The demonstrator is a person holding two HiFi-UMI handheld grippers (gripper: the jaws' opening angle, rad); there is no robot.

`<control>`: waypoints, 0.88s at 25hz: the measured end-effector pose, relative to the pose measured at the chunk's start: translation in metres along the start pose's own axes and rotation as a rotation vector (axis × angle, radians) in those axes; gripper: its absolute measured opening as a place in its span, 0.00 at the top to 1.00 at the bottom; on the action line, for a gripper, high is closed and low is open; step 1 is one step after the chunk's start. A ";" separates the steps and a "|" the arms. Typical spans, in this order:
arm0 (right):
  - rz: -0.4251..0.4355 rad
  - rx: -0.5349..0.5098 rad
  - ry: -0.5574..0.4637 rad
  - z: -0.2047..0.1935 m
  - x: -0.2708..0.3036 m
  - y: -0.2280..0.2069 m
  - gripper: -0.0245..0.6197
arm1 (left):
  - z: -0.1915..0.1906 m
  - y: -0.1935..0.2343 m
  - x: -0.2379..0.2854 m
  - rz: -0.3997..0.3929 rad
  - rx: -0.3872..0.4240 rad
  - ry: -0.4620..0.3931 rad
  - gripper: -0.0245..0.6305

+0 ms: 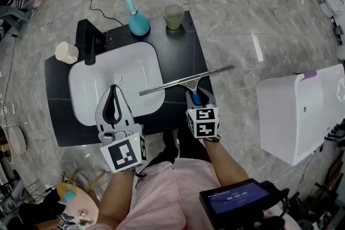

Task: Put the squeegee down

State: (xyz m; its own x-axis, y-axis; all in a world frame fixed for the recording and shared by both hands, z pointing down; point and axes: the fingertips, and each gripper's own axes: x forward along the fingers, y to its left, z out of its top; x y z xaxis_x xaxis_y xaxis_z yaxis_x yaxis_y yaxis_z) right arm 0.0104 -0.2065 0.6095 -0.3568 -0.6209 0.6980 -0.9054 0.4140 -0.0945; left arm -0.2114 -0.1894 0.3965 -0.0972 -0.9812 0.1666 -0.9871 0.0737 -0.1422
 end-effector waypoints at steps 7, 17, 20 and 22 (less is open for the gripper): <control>0.029 -0.004 0.011 0.000 0.001 0.005 0.67 | 0.001 -0.002 -0.003 -0.006 -0.001 -0.005 0.95; -0.021 -0.013 -0.157 0.054 -0.056 0.003 0.70 | 0.030 -0.015 -0.026 -0.044 -0.022 -0.090 0.95; -0.020 -0.040 -0.314 0.101 -0.090 0.010 0.74 | 0.054 -0.024 -0.033 -0.075 -0.023 -0.162 0.95; -0.015 -0.074 -0.414 0.129 -0.118 0.019 0.76 | 0.072 -0.028 -0.039 -0.091 -0.021 -0.205 0.95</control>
State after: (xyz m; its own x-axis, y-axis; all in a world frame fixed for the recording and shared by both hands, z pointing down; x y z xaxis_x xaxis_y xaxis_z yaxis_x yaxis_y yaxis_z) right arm 0.0056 -0.2109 0.4341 -0.4193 -0.8362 0.3535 -0.8978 0.4397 -0.0248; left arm -0.1712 -0.1655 0.3237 0.0184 -0.9995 -0.0243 -0.9933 -0.0155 -0.1146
